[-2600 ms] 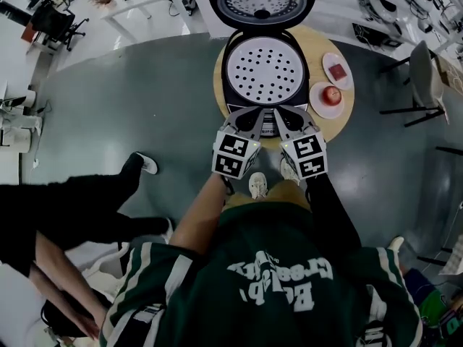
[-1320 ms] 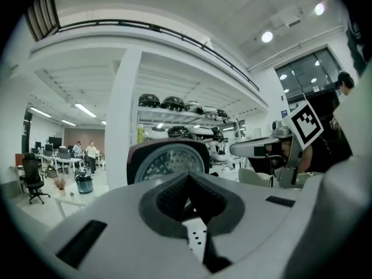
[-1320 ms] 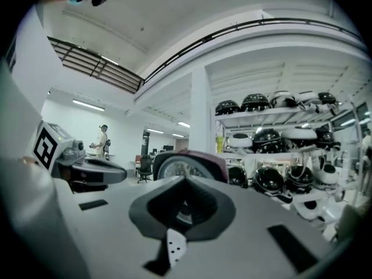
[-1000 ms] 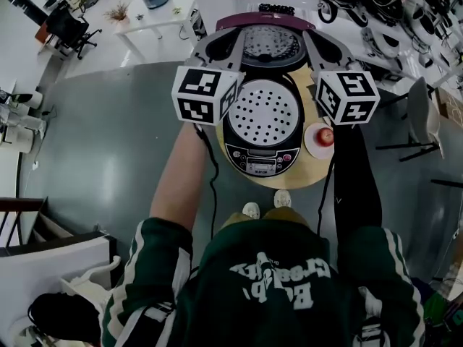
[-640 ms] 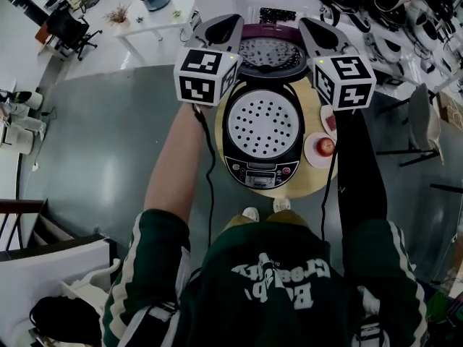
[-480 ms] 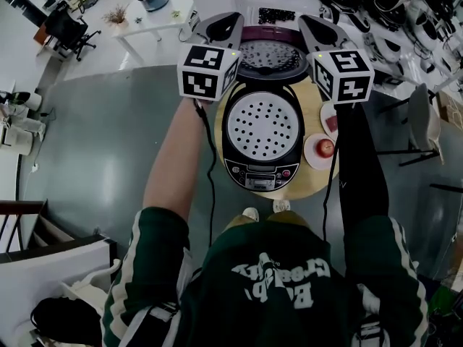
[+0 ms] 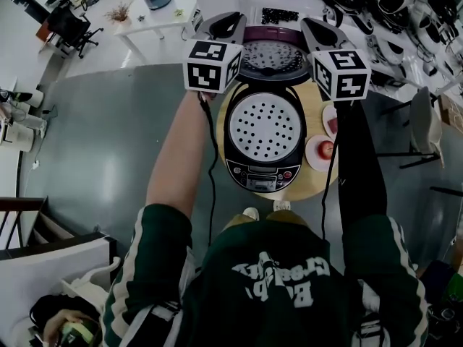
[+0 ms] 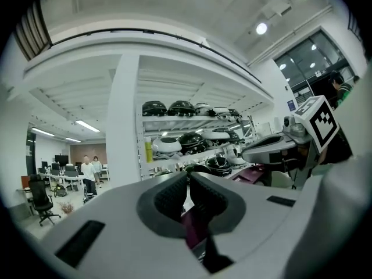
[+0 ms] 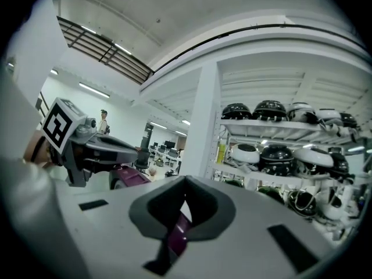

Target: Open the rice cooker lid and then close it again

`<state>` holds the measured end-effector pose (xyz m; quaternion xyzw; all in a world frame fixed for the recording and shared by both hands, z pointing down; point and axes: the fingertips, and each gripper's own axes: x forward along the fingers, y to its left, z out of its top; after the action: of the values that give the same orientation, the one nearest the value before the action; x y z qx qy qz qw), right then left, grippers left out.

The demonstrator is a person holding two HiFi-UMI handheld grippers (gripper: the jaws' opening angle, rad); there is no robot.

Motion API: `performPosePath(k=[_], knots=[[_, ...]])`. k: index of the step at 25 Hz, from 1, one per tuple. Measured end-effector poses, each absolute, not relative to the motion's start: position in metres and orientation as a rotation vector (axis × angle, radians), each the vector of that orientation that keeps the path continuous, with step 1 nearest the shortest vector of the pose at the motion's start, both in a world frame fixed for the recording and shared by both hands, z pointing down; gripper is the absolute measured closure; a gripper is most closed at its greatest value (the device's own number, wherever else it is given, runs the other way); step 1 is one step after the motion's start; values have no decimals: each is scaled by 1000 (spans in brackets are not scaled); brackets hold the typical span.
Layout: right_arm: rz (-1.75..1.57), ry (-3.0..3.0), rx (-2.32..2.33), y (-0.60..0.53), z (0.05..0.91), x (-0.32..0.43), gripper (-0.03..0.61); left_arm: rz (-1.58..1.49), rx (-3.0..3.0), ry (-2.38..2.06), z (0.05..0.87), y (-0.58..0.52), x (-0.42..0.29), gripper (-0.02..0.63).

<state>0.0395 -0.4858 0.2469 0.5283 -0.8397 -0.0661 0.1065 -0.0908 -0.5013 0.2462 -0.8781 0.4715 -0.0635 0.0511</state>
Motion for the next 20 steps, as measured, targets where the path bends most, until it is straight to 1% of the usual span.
performPosePath(k=[9, 16, 20], knots=[[-213, -2434, 1472, -472, 255, 33, 574, -192, -2661, 1488, 250, -490, -96, 612], [-156, -2453, 1428, -450, 262, 31, 575, -261, -2591, 1503, 261, -468, -96, 612], [-131, -2471, 1421, -436, 264, 29, 575, -243, -2592, 1526, 263, -454, -100, 612]])
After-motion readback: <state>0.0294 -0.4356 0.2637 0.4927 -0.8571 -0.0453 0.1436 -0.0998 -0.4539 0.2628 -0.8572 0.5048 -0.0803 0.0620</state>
